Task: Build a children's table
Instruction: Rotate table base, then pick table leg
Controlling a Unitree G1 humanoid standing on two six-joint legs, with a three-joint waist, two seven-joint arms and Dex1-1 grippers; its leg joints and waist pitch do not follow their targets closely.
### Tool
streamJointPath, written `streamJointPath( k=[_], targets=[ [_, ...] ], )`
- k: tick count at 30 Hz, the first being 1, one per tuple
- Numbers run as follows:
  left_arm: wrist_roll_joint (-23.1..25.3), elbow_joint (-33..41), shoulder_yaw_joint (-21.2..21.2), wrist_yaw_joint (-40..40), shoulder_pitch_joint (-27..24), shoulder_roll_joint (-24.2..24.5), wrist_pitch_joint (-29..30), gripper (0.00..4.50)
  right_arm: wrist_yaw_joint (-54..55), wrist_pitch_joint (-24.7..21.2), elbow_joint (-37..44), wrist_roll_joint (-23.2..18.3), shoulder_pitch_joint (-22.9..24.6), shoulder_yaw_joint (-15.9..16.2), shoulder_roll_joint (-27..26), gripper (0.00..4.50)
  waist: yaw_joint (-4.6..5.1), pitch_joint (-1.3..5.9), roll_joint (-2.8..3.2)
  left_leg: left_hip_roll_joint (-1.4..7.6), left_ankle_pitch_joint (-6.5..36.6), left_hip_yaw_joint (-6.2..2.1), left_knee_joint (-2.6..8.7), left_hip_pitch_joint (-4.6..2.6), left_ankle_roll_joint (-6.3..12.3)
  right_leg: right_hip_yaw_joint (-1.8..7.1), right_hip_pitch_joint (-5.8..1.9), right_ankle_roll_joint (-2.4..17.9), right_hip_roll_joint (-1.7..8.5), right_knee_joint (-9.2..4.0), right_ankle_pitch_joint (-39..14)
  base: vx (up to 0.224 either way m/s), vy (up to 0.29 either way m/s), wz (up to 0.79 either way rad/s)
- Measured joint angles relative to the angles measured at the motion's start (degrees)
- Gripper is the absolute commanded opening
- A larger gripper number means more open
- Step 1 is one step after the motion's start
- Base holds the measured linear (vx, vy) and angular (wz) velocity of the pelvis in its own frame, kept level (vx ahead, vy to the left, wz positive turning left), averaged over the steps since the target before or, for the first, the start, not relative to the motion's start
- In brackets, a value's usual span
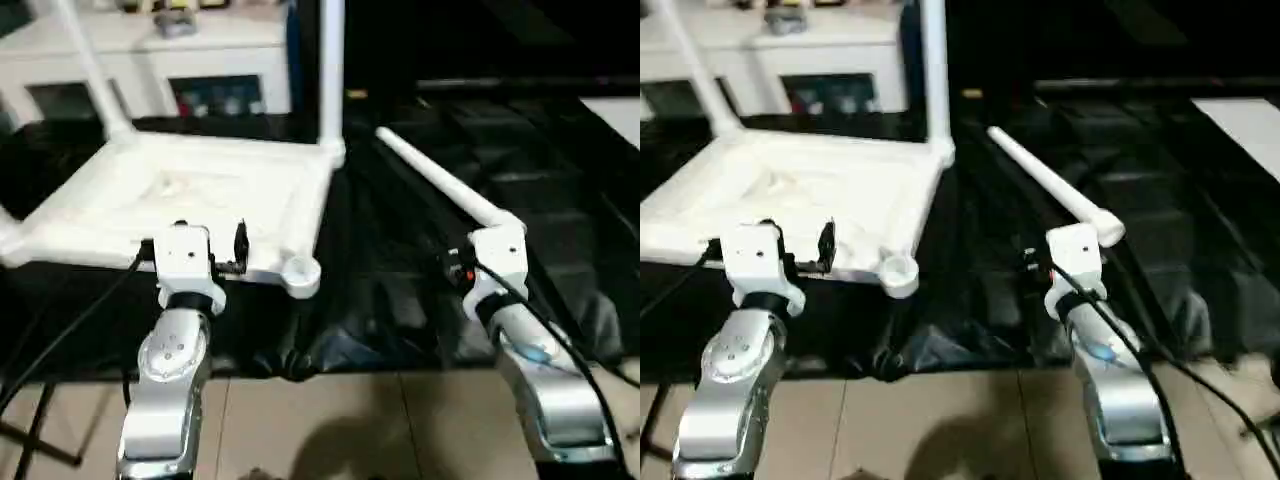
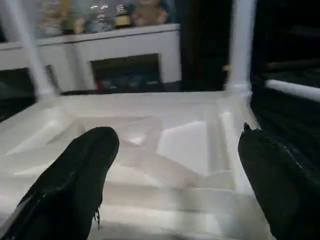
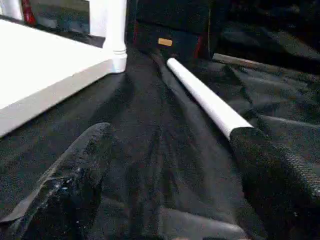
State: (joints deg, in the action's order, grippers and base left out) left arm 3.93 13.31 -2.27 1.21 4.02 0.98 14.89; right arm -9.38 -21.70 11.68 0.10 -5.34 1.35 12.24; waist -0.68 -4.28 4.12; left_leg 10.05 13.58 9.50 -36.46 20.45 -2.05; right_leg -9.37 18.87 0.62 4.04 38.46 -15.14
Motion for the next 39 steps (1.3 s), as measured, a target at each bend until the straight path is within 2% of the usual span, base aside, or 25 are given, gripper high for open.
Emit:
streamJointPath(
  k=[1,2,4,6,8,9,10,11,12,14,15,16,17,18,19,21,23,24,25,26,28,29,31,33,39],
  targets=[
    [-0.2,-0.11,0.02,0.1,-0.11,-0.2,0.01,4.43,-0.16,0.01,-0.07,-0.07,0.12,0.16,0.14,4.09,-0.42,0.63,-1.69,-0.51,-0.04,0.66,-0.26,-0.07,-0.08,2.81,-0.39,-0.31,0.82,1.99,-2.38,0.086,0.06,-0.04],
    [-0.34,-0.11,0.03,0.15,-0.66,-0.84,0.0,4.43,-0.29,0.03,-0.19,-0.26,-0.08,0.25,0.01,4.09,-0.71,0.37,-2.17,-1.22,0.23,0.3,-0.29,-0.51,-0.3,3.34,0.28,-0.24,1.14,2.13,-3.59,0.062,-0.066,-0.12],
    [-0.41,-0.16,0.87,0.33,-1.71,-1.35,0.08,4.43,-0.52,0.46,-0.62,-0.27,-0.21,0.26,0.0,4.09,-0.83,0.4,-0.91,-1.83,2.23,-3.05,-3.62,1.76,0.44,-0.92,-0.92,-0.39,2.73,0.95,-3.57,0.119,-0.027,-0.15],
    [-0.5,-0.09,1.54,0.41,-1.24,-1.38,0.07,4.43,-0.51,0.71,-1.08,-0.23,-0.23,0.26,-0.01,4.09,0.22,0.48,0.21,-0.79,2.41,-4.06,-3.58,1.99,0.77,-5.13,-2.98,-0.57,3.21,-0.26,-3.45,0.105,0.04,0.28],
    [-0.5,-0.06,1.51,0.4,-1.24,-1.25,0.06,4.43,-0.57,0.9,-1.15,-0.24,-0.41,0.35,-0.14,4.09,1.15,0.64,0.7,-0.18,2.35,-4.64,-3.48,1.75,0.63,-6.9,-5.22,-1.03,2.91,-2.21,-3.44,0.107,0.053,0.51],
    [-0.51,-0.02,1.37,0.39,-1.37,-0.85,0.06,4.43,-0.74,1.03,-1.15,-0.24,-0.98,0.61,-0.22,4.09,1.95,0.6,0.29,-0.1,2.07,-4.38,-2.47,0.66,0.11,-5.35,-5.36,-1.13,1.91,-3.18,-3.62,0.167,0.027,0.4],
    [-0.51,-0.02,0.91,0.34,-1.86,-0.5,0.09,4.43,-1.02,1.11,-1.11,-0.27,-1.7,1.39,-0.39,4.09,2.14,0.59,0.03,-0.84,1.95,-4.37,-1.75,0.12,0.04,-2.44,-5.04,-0.15,0.81,-3.02,-4.18,0.167,0.027,0.4],
    [-0.48,-0.06,0.36,0.25,-2.09,0.07,0.15,4.43,-1.15,1.37,-0.89,-0.28,-2.12,2.02,-0.55,4.09,2.49,0.82,-0.46,-1.6,1.89,-4.48,-1.48,-0.51,0.64,0.13,-4.35,0.41,-0.01,-1.33,-4.47,0.2,0.037,0.09],
    [-0.45,-0.05,-0.29,0.15,-1.99,0.35,0.14,4.43,-1.16,1.81,-0.79,-0.26,-2.2,2.21,-0.52,4.09,2.99,1.14,-0.9,-2.5,2.39,-4.46,-1.46,-1.15,1.3,2.73,-2.22,0.14,-0.45,1.94,-4.44,0.203,0.022,-0.02],
    [-0.42,-0.01,-0.15,0.12,-1.77,0.07,0.13,4.43,-1.15,1.88,-0.94,-0.22,-2.0,2.19,-0.36,4.09,3.77,1.45,-1.5,-3.52,3.14,-4.17,-1.32,-2.06,1.73,5.38,1.62,-1.24,-0.46,4.15,-3.69,0.192,-0.001,-0.02],
    [-0.42,0.02,0.0,0.13,-1.58,-0.17,0.1,4.43,-1.13,1.89,-1.12,-0.18,-1.9,2.17,-0.31,4.09,3.88,1.77,-2.79,-4.83,3.6,-3.78,-1.18,-2.59,1.62,7.16,3.85,-1.73,0.48,1.82,-2.33,0.156,-0.063,0.01],
    [-0.43,-0.14,0.29,0.13,-1.29,-0.35,0.08,4.43,-1.11,1.99,-1.25,-0.16,-1.65,1.91,0.09,4.09,3.94,1.83,-3.57,-5.52,4.18,-3.49,-1.36,-2.67,1.74,8.27,4.09,-1.66,1.01,1.98,-0.11,0.156,-0.063,0.01],
    [-0.44,-0.27,1.08,0.12,-1.28,-1.38,0.11,4.43,-1.07,1.99,-1.74,-0.05,-1.21,1.24,0.51,4.09,3.34,1.67,-3.75,-5.83,5.23,-3.56,-2.8,-2.5,5.25,8.68,3.44,-1.04,0.69,1.74,-0.83,0.152,-0.092,0.08],
    [-0.52,-0.28,2.7,0.26,-1.21,-1.75,0.09,4.43,-1.01,1.97,-2.84,0.26,-1.24,0.54,0.96,4.09,2.35,1.7,-3.56,-6.19,5.82,-4.27,-5.75,-1.31,6.91,8.72,2.46,-0.7,0.36,0.82,-0.95,0.148,-0.086,-0.02],
    [-0.54,-0.28,2.95,0.28,-1.1,-1.65,0.05,4.43,-0.98,1.97,-3.07,0.37,-1.26,0.21,0.97,4.09,1.81,1.72,-3.55,-6.4,5.77,-4.31,-7.14,-0.48,6.82,8.7,1.46,-0.58,0.23,0.04,-0.99,0.148,-0.086,-0.02],
    [-0.73,-0.28,2.44,0.24,-0.81,-1.3,-0.03,4.43,-0.99,2.03,-2.88,0.56,-1.72,0.33,0.97,4.09,0.72,1.87,-2.78,-5.78,4.42,-4.4,-5.41,1.01,4.63,8.07,-0.77,-0.18,-0.75,-1.63,-1.25,0.137,-0.041,-0.08],
    [-0.75,-0.28,2.28,0.21,-0.49,-1.31,-0.12,4.43,-0.86,2.19,-2.69,0.61,-1.95,0.26,1.01,4.09,0.21,1.92,-0.33,-3.64,2.38,-4.45,-0.78,1.68,3.26,6.1,-2.71,-0.21,-2.47,-2.69,-1.74,0.136,0.019,-0.02],
    [-0.74,-0.4,2.04,0.15,-0.48,-1.04,-0.16,4.43,-0.51,2.17,-2.86,0.43,-2.08,0.17,0.24,4.09,0.29,1.74,0.84,-2.36,-0.5,-4.51,-1.12,0.98,1.42,5.38,-3.47,-0.4,-2.91,-2.64,-2.35,0.13,0.116,0.04],
    [-0.75,-0.58,1.91,0.1,-0.59,-0.85,-0.16,4.43,-0.48,2.05,-2.88,0.13,-2.11,0.36,-0.6,4.09,0.5,1.69,0.65,-2.52,-0.17,-4.49,-1.24,0.88,1.65,5.31,-3.74,-0.35,-2.73,-2.67,-2.66,0.13,0.116,0.04],
    [-0.72,-0.88,0.95,-0.15,-0.6,-0.33,-0.14,4.43,-0.46,1.84,-2.86,-0.36,-2.64,0.96,-1.25,4.09,0.87,1.78,0.21,-2.96,0.3,-4.52,-1.07,0.64,1.88,5.69,-2.94,1.36,-2.52,-0.65,-3.7,0.131,0.095,-0.07],
    [-0.74,-1.08,0.54,-0.19,-0.61,-0.26,-0.31,4.43,-0.26,0.51,-3.08,0.34,-3.87,1.01,0.47,4.09,2.08,1.87,0.1,-3.66,0.77,-4.51,-1.06,0.22,2.72,5.74,-0.52,0.24,-1.79,2.9,-3.41,0.138,0.057,0.04],
    [-0.74,-1.03,0.99,0.03,-0.62,-0.29,-0.68,4.43,-0.38,-0.68,-3.96,0.95,-4.67,1.0,2.35,4.09,2.26,2.06,-0.3,-4.16,0.94,-4.39,-1.07,0.11,2.96,6.02,0.86,-1.03,-1.12,2.99,-2.72,0.1,0.034,0.03],
    [-0.7,-1.05,1.95,0.52,-0.59,0.03,-1.27,4.48,-1.22,-1.65,-6.16,1.63,-6.09,-0.34,4.61,4.26,2.07,2.43,-2.34,-6.2,1.35,-4.01,-1.81,0.32,2.84,8.46,3.71,-3.02,0.94,0.5,0.92,0.077,-0.024,-0.06],
    [-0.83,-1.25,4.01,1.69,-0.68,-0.27,-1.31,4.5,-2.58,-2.02,-9.24,1.53,-6.96,-2.13,6.18,4.43,1.22,2.43,-2.03,-6.14,1.64,-4.44,-1.99,1.34,3.45,8.69,3.89,-2.79,0.74,0.5,1.08,0.051,-0.058,0.02],
    [-4.53,-0.96,4.9,10.13,-0.31,4.26,-2.28,4.5,-5.91,-2.98,-21.47,2.28,-16.79,-1.0,10.46,4.47,0.31,2.42,-1.03,-4.58,0.48,-4.18,-1.2,1.51,1.34,7.43,3.26,-1.25,-0.03,-2.02,2.69,0.007,-0.01,0.0]
  ],
)
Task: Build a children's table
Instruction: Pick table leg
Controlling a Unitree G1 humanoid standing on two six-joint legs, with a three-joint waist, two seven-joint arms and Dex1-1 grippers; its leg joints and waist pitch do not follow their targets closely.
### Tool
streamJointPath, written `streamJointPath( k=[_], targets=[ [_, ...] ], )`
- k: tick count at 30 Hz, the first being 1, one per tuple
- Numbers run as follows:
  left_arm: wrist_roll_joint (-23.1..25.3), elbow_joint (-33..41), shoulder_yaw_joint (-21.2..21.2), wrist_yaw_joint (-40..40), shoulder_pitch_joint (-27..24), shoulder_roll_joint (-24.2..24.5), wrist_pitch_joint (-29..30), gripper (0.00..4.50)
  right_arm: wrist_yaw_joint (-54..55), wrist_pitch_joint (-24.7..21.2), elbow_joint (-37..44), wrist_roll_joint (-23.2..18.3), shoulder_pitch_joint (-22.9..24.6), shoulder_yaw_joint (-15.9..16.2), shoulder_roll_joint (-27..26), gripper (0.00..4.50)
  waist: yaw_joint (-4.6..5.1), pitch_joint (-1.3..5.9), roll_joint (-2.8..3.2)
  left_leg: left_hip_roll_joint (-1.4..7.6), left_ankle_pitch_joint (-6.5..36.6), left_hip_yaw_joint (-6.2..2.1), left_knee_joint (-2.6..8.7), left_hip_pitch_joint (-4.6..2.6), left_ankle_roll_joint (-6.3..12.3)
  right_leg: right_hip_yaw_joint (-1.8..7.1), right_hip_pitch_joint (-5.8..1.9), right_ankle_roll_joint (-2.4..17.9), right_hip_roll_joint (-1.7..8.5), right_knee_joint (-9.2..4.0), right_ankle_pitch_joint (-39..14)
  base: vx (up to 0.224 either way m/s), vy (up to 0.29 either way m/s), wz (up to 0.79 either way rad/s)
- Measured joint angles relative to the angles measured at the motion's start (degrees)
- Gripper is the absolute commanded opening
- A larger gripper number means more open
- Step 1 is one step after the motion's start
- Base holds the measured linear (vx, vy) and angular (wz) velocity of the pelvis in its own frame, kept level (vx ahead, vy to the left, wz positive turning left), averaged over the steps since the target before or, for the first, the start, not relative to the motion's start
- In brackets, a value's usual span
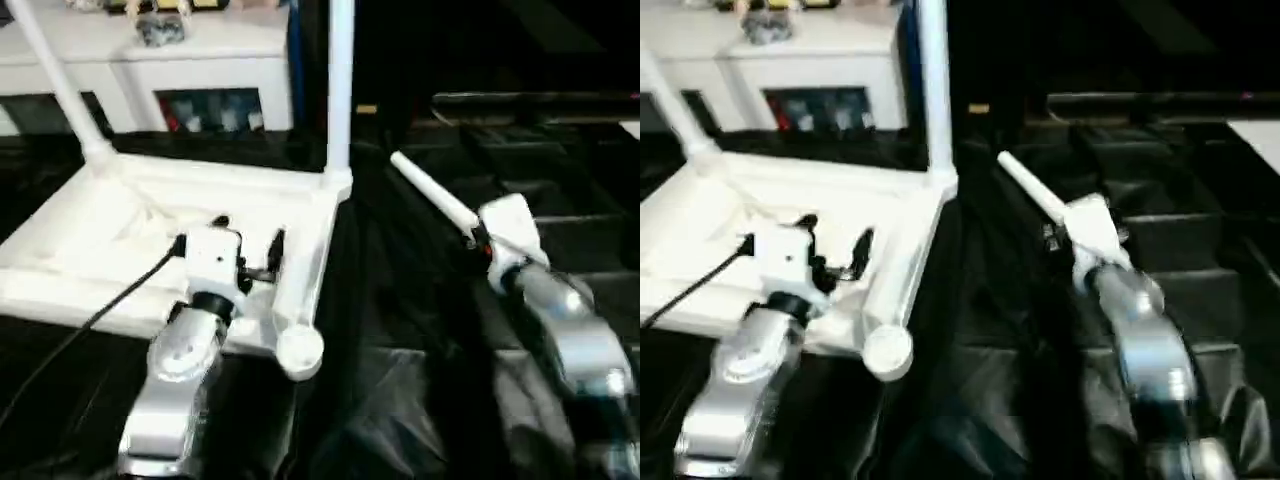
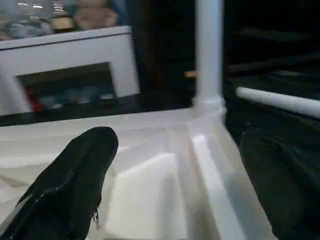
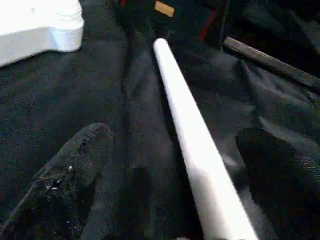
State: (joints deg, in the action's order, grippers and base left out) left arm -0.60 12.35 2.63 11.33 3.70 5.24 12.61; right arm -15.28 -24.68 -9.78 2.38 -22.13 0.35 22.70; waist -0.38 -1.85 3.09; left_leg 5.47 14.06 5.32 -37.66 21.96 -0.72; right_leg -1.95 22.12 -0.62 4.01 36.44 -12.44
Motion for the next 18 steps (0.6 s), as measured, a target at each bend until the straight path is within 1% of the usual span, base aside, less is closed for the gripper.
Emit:
streamJointPath(
  k=[1,2,3,5,6,7,9,11,14,15,18],
  targets=[
    [-0.99,0.34,0.0,1.4,-0.14,0.31,0.21,4.5,-0.29,0.02,-1.79,-0.03,-1.22,0.12,0.35,4.47,-0.03,-0.06,0.08,0.48,0.0,0.45,-0.03,-0.11,-0.15,-0.3,-0.3,0.31,0.03,-0.25,0.18,0.0,0.0,0.0],
    [-1.83,0.96,0.19,2.82,-0.39,0.81,0.53,4.5,-0.62,0.09,-3.51,-0.06,-2.53,0.19,0.7,4.47,-0.18,-0.14,0.14,0.61,0.01,0.77,-0.02,-0.17,-0.17,-0.41,-0.41,0.48,0.16,-0.35,0.27,-0.062,0.01,0.16],
    [-2.58,2.02,0.65,4.69,-0.8,1.83,1.27,4.5,-1.43,0.26,-6.31,0.0,-4.72,0.21,1.06,4.47,-0.2,-0.29,0.25,0.82,0.01,1.39,-0.02,-0.18,-0.17,-0.4,-0.43,0.62,0.37,-0.32,0.36,-0.069,0.018,0.11],
    [-3.73,3.78,1.64,7.2,-1.01,3.59,2.57,4.5,-2.37,0.81,-12.27,0.51,-8.29,0.23,1.87,4.47,-0.2,-0.49,0.47,1.06,0.01,2.05,-0.01,-0.17,-0.16,-0.32,-0.45,0.66,0.57,-0.31,0.39,-0.071,0.017,0.1],
    [-4.44,5.12,1.94,8.47,-1.17,4.56,3.52,4.5,-2.77,1.97,-18.59,0.53,-11.61,0.17,2.42,4.47,-0.18,-0.56,0.51,1.19,0.01,2.41,-0.01,-0.15,-0.16,-0.35,-0.44,0.68,0.71,-0.3,0.4,-0.068,0.013,0.07],
    [-5.07,6.07,2.08,9.4,-1.25,5.36,4.23,4.5,-2.86,2.7,-23.2,0.57,-14.12,0.01,2.96,4.47,-0.15,-0.61,0.54,1.24,0.01,2.59,-0.01,-0.09,-0.16,-0.4,-0.39,0.72,0.82,-0.27,0.44,-0.068,0.013,0.07],
    [-6.88,8.45,2.21,11.63,-1.4,7.12,5.92,4.5,-3.29,3.83,-30.77,0.62,-17.82,-0.49,4.46,4.47,-0.17,-0.83,0.3,1.37,0.01,2.97,0.07,0.0,-0.16,-0.51,-0.32,0.73,0.99,-0.25,0.46,-0.029,0.004,0.02],
    [-9.05,10.88,2.11,14.02,-2.05,8.84,7.85,4.5,-4.2,4.48,-36.13,0.83,-20.21,-0.5,5.24,4.47,-0.24,-1.05,0.01,1.51,0.0,3.18,0.11,0.02,-0.15,-0.56,-0.3,0.73,1.05,-0.21,0.47,0.0,0.0,0.0],
    [-12.86,15.4,2.73,18.81,-3.57,12.86,11.7,4.5,-6.36,4.88,-43.27,1.77,-22.93,-0.32,5.99,4.47,-0.27,-1.19,-0.16,1.73,-0.38,3.34,0.13,0.13,0.27,-0.73,-0.18,0.8,1.06,-0.17,0.56,0.0,0.0,0.0],
    [-14.54,17.63,2.76,20.71,-4.33,14.94,13.94,4.5,-7.59,4.87,-46.49,2.13,-24.2,0.23,6.37,4.47,-0.2,-1.3,-0.31,1.82,-0.42,3.47,0.12,0.12,0.26,-0.75,-0.15,0.8,1.06,-0.1,0.57,0.0,0.0,0.0],
    [-17.09,20.75,2.84,23.81,-6.06,18.36,17.63,4.5,-9.67,4.8,-51.79,2.84,-26.02,0.47,7.26,4.47,-0.44,-1.34,-0.38,1.97,-0.45,3.7,0.12,0.13,0.29,-0.76,-0.12,0.81,1.07,-0.11,0.57,0.0,0.0,0.0]
  ],
)
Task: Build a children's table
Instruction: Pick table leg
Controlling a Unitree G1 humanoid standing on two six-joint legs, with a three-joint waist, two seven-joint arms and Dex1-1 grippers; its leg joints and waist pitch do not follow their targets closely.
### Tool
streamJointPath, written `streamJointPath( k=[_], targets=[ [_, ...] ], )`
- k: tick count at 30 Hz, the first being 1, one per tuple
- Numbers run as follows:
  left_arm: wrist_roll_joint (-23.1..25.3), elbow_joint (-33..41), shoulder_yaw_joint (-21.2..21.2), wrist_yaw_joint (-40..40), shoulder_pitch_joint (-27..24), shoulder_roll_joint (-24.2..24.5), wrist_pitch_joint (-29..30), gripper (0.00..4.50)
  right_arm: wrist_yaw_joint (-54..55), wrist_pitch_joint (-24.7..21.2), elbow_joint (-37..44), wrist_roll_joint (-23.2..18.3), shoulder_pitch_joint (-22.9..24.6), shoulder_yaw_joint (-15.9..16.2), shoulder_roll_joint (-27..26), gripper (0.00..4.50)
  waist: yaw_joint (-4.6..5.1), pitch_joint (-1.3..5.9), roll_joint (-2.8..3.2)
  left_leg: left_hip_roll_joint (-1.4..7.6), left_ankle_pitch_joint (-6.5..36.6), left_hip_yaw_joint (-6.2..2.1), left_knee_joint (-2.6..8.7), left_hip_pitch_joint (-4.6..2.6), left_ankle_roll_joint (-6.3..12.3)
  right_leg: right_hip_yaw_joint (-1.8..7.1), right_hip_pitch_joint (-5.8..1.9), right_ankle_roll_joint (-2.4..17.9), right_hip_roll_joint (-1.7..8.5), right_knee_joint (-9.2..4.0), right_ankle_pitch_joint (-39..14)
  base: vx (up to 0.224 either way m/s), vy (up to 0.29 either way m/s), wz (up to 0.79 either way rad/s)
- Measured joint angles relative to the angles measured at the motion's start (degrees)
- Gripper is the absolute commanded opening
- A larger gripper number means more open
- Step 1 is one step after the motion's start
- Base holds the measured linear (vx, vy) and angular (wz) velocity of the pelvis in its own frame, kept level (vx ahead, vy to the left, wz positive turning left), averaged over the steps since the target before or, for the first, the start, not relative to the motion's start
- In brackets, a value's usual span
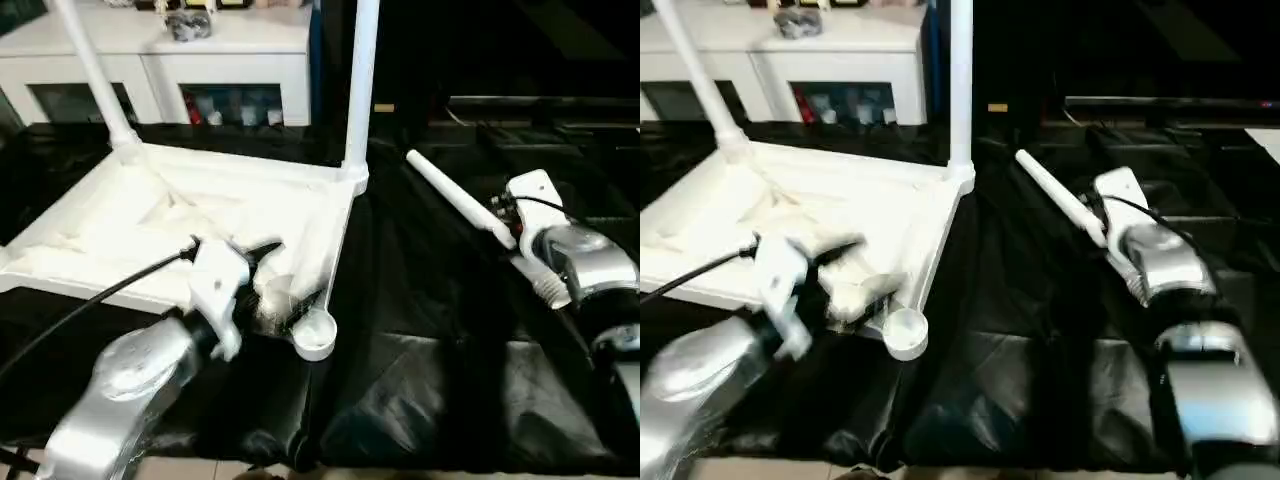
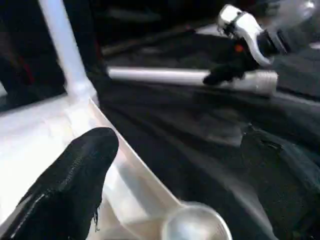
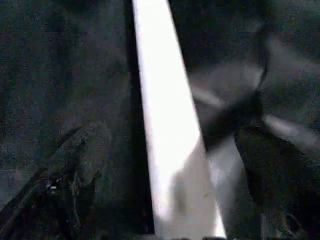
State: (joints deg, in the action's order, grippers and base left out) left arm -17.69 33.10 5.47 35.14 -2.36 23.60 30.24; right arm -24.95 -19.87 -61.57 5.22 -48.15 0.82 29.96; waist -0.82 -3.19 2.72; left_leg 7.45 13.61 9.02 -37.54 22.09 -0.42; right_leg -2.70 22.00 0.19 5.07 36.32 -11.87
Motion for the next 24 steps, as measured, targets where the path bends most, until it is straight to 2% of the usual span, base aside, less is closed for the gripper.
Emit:
streamJointPath(
  k=[8,10,12,16,24],
  targets=[
    [-3.89,3.92,-0.12,1.07,-0.37,2.04,4.83,4.5,-3.32,-1.21,-10.83,-0.17,-4.06,-0.67,0.43,4.47,-1.41,-0.05,-0.08,0.34,-0.36,0.86,0.01,0.21,0.73,0.09,0.28,0.3,0.05,-0.18,-0.22,0.0,0.0,0.0],
    [-4.86,4.59,-0.34,1.12,-0.37,2.77,5.88,4.5,-3.89,-1.89,-12.01,-0.45,-4.8,-1.63,0.88,4.19,-1.63,-0.1,-0.16,0.34,-0.35,0.96,0.02,0.22,0.76,0.12,0.31,0.31,0.09,-0.19,-0.23,0.0,0.0,0.0],
    [-5.24,4.79,-0.74,1.3,-0.37,2.94,6.64,4.5,-4.08,-2.66,-13.1,-0.39,-5.48,-1.7,1.59,4.19,-1.92,-0.13,-0.2,0.34,-0.26,1.0,0.02,0.22,0.6,0.13,0.31,0.32,0.11,-0.18,-0.23,0.0,0.0,0.0],
    [-5.77,4.9,-0.76,1.57,-0.36,3.08,7.27,4.5,-4.17,-4.58,-13.99,0.01,-6.06,-1.5,2.45,3.75,-2.35,-0.17,-0.26,0.38,-0.2,1.08,0.04,0.18,0.46,0.13,0.3,0.31,0.13,-0.17,-0.23,0.0,0.0,0.0],
    [-7.45,4.95,-0.77,1.6,0.35,4.11,8.47,4.5,-4.27,-7.41,-15.57,0.08,-7.47,-2.26,2.82,3.12,-2.55,-0.18,-0.27,0.4,-0.21,1.11,0.09,0.17,0.45,0.13,0.3,0.32,0.14,-0.14,-0.23,0.0,0.0,0.0]
  ],
)
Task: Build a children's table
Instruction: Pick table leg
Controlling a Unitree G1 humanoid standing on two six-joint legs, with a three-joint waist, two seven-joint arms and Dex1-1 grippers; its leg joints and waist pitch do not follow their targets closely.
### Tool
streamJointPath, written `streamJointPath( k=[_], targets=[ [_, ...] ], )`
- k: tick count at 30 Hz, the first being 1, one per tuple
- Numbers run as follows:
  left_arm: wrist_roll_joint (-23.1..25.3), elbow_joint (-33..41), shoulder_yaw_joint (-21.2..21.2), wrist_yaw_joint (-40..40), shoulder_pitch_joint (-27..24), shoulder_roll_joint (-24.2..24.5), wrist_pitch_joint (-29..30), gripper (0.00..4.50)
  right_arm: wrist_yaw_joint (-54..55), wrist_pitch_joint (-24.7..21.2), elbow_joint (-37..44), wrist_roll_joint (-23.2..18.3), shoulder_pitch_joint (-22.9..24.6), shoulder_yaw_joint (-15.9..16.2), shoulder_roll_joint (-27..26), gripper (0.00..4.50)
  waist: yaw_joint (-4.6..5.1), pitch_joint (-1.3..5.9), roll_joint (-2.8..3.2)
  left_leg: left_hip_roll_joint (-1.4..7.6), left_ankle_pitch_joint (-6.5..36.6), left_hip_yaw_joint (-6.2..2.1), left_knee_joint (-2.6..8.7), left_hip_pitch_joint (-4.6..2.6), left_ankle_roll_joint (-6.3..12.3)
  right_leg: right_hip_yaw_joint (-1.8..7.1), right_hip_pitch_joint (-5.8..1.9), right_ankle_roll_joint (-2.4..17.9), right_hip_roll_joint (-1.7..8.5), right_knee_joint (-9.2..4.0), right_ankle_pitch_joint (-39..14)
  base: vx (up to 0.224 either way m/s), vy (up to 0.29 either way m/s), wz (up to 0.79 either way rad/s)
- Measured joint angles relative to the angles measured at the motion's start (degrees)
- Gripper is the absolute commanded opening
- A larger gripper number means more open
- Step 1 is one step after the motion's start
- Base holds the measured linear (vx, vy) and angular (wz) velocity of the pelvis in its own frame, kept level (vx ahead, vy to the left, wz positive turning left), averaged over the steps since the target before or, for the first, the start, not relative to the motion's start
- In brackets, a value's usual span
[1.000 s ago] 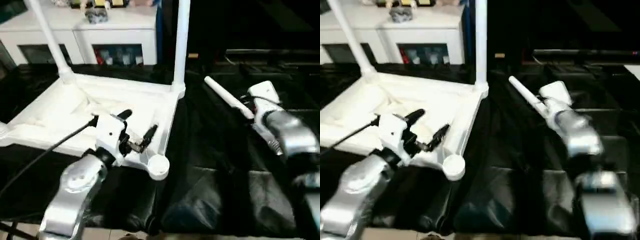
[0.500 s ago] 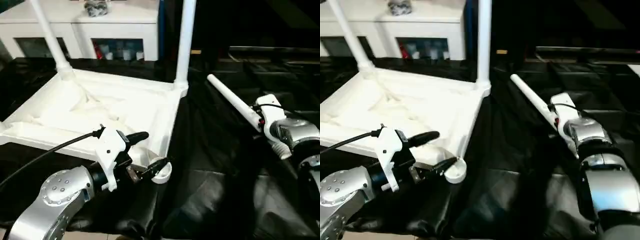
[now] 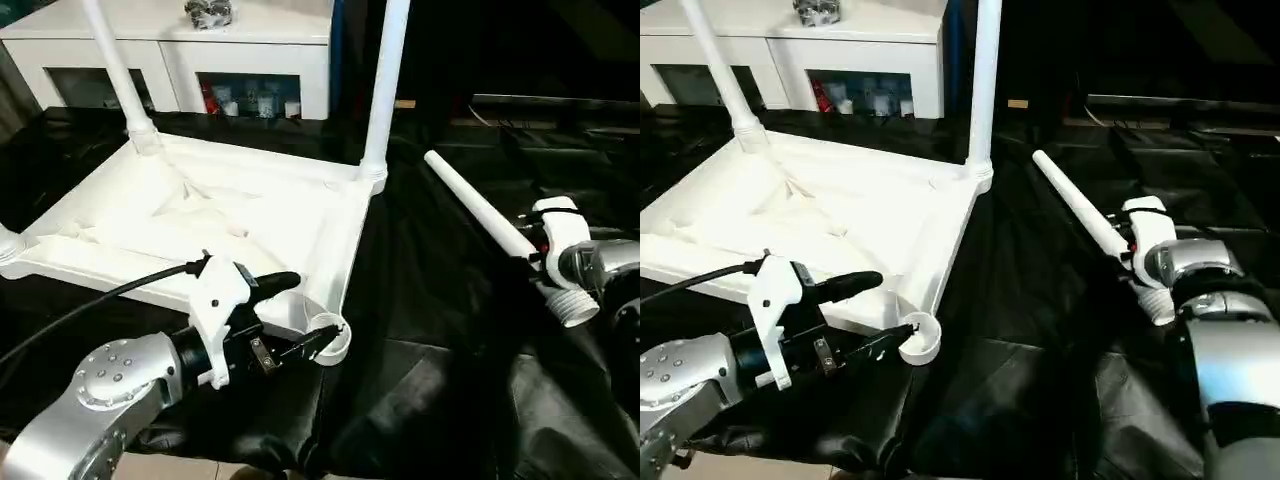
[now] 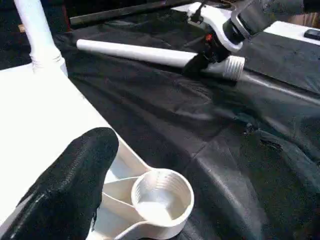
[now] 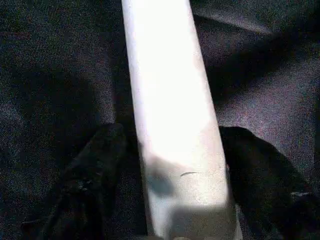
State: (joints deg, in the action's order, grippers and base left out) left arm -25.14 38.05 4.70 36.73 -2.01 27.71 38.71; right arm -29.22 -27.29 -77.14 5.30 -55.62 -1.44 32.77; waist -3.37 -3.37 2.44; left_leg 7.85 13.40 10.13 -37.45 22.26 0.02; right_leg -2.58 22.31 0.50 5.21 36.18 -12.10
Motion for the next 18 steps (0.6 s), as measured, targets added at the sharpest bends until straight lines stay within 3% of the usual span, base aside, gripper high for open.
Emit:
streamJointPath(
  k=[5,14,18],
  targets=[
    [-0.02,-0.06,0.01,-0.04,0.35,-0.03,0.04,4.5,0.19,-0.23,-0.01,-0.47,0.0,-0.85,0.0,2.62,-0.02,0.02,0.04,0.02,0.0,0.06,0.0,0.01,0.0,0.01,0.02,0.0,0.0,-0.01,0.0,0.0,0.0,0.0],
    [0.04,-1.95,0.43,-0.08,2.38,-0.66,-1.3,4.5,1.25,-0.99,-0.11,-3.42,0.13,-5.28,0.39,1.95,-0.03,0.05,0.13,0.03,0.0,0.11,0.0,0.02,0.0,0.03,0.05,0.0,0.0,-0.01,0.0,0.0,0.0,0.0],
    [0.2,-3.92,0.8,-0.06,3.02,-1.45,-2.49,4.5,0.68,-0.96,-0.11,-5.26,0.21,-7.5,1.71,1.85,-0.04,0.05,0.24,0.03,0.0,0.13,0.0,0.03,0.0,0.03,0.06,0.0,0.01,-0.01,0.0,0.0,0.0,0.0]
  ],
)
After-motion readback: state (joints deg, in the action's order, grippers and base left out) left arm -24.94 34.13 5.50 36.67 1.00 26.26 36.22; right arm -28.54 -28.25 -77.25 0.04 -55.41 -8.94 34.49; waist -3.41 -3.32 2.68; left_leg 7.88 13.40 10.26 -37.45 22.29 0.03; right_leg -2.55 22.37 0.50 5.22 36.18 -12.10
